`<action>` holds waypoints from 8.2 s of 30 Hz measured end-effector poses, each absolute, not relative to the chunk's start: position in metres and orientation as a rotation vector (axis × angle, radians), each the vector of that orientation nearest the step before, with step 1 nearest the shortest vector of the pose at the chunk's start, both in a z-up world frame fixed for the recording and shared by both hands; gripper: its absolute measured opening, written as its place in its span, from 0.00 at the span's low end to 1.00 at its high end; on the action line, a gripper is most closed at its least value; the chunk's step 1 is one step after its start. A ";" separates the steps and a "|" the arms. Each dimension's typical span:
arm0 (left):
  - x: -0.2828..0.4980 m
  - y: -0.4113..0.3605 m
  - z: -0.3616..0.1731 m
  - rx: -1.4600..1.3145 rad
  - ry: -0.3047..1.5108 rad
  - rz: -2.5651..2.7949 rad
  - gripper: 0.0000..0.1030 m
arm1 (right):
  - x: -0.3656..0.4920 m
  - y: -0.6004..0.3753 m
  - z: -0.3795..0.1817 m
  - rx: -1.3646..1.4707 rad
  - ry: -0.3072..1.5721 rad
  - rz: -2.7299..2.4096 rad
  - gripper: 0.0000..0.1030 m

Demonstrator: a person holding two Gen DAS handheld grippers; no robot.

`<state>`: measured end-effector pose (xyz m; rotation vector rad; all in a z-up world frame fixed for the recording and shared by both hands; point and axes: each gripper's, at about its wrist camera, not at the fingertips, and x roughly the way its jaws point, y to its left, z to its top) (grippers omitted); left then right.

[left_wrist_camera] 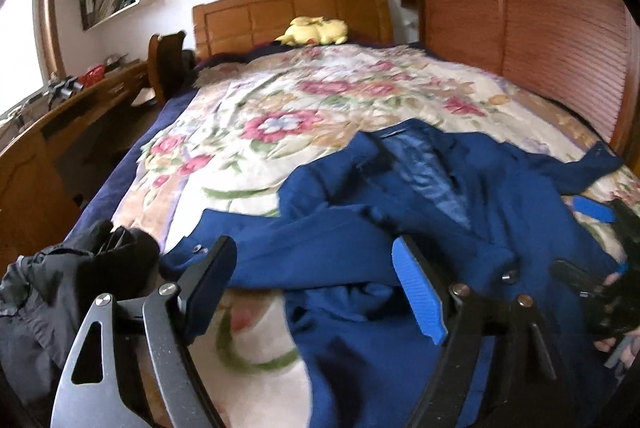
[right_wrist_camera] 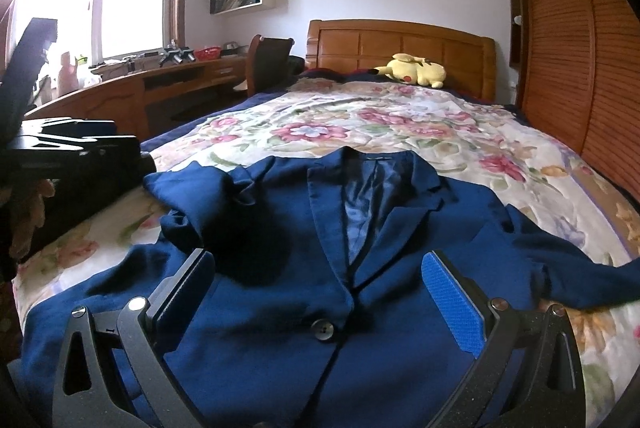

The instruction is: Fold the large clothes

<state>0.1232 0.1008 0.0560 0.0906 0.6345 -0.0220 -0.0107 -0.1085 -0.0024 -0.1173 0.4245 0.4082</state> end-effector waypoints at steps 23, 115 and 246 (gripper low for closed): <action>0.215 0.148 -0.052 -0.033 0.949 0.073 0.79 | -0.003 -0.099 -0.008 -0.140 0.454 0.423 1.00; 0.017 0.141 0.012 -0.013 0.530 -0.047 0.89 | 0.008 -0.064 0.014 -0.211 0.433 0.466 1.00; 0.023 0.079 0.009 0.007 0.569 -0.231 0.89 | 0.063 -0.214 -0.001 -0.019 0.909 0.180 0.13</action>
